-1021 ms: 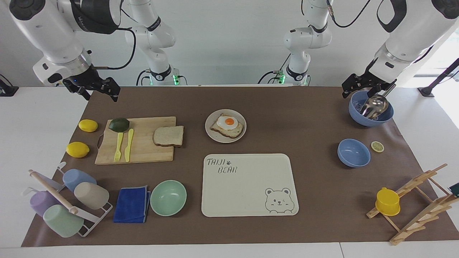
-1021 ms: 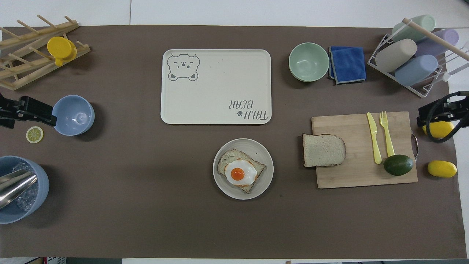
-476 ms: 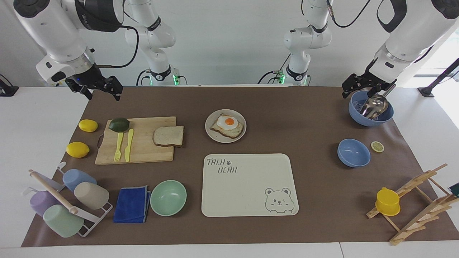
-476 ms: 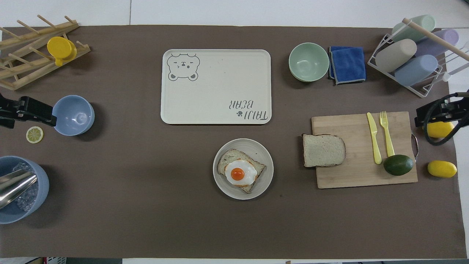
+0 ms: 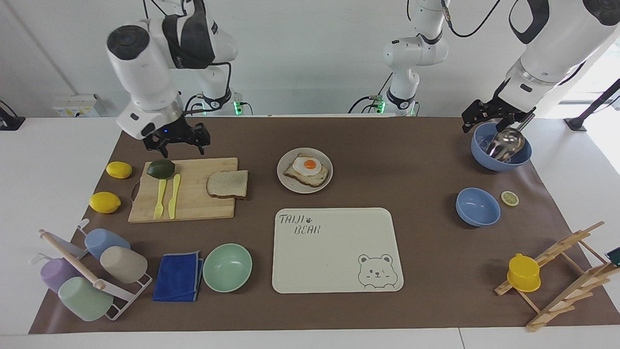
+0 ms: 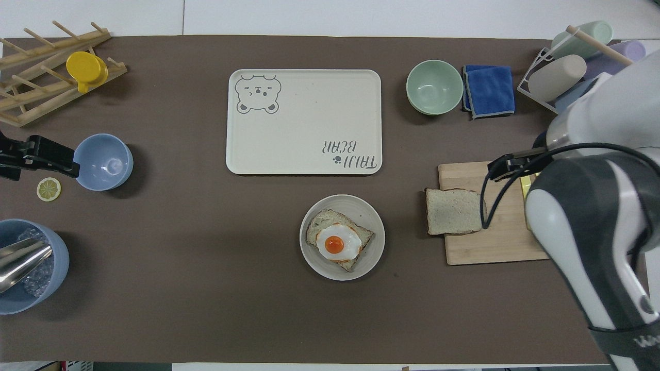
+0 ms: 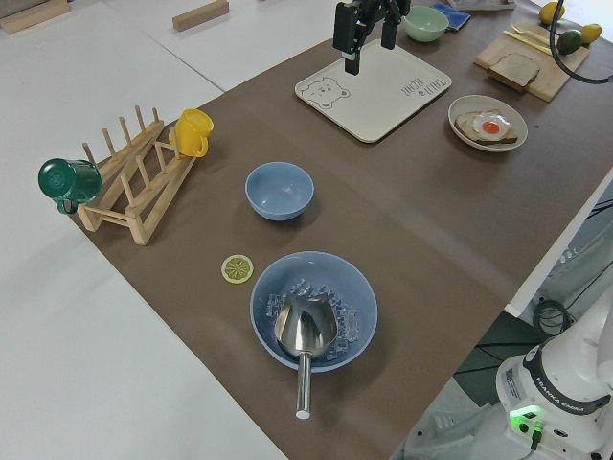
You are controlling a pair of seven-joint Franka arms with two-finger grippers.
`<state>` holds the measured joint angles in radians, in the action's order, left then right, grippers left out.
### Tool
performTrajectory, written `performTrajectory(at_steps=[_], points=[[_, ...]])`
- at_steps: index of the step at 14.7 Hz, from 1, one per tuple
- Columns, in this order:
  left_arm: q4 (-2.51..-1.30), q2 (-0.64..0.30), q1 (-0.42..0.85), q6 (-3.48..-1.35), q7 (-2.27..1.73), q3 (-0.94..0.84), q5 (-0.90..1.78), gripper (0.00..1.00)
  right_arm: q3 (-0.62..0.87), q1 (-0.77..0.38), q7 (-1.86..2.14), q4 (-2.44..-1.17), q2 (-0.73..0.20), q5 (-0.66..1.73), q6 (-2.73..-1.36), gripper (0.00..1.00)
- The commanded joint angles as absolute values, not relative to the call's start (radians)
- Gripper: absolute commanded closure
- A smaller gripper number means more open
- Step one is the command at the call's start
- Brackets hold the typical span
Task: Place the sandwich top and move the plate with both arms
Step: 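Grasp the bread slice on the cutting board with the right gripper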
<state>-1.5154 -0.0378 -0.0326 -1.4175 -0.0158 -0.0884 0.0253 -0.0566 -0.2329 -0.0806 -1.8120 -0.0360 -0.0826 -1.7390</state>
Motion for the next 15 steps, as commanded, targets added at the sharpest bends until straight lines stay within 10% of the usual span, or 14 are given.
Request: performTrajectory(at_steps=[1,15], points=[[-1.546,-0.012,-0.044,-1.434,0.002,-0.095,0.012,0.00,-0.057,-0.342,-0.260,-1.914,-0.086,-0.219,-1.828,0.00],[-1.546,-0.014,-0.044,-1.434,0.003,-0.095,0.012,0.00,-0.058,-0.518,-0.666,-2.055,-0.256,-0.387,-1.940,0.00]])
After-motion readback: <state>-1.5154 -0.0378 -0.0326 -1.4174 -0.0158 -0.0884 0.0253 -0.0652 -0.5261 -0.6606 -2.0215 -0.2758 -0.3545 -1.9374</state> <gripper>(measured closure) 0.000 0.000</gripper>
